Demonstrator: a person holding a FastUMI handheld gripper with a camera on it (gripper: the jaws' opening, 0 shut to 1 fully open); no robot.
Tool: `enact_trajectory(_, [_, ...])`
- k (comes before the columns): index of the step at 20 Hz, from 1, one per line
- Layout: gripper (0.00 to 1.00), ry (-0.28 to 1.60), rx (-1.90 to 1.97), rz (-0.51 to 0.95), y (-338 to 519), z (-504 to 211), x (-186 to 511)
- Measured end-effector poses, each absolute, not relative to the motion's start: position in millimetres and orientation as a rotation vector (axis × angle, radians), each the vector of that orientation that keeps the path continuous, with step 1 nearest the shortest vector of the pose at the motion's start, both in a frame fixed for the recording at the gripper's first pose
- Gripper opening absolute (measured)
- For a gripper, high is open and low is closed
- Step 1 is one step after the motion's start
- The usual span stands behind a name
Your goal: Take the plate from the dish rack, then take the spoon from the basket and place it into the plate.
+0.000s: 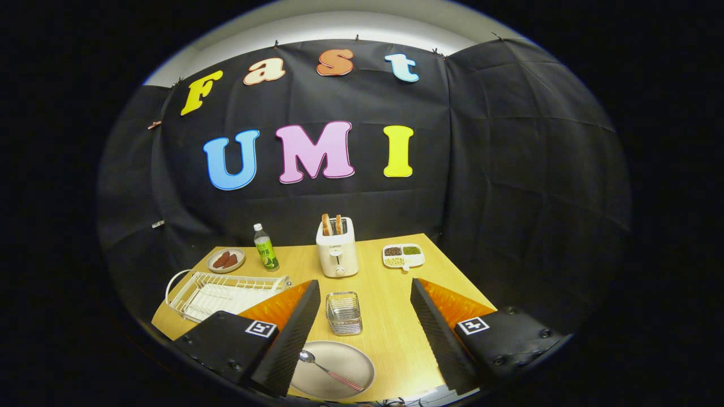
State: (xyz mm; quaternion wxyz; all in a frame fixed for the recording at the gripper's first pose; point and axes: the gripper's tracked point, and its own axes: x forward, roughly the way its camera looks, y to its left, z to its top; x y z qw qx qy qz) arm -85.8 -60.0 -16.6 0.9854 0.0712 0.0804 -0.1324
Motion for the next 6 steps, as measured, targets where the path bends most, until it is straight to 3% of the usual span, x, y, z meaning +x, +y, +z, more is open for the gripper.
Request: enact_trajectory(6, [1.0, 0.161, 0.107, -0.238, -26, -17, -89])
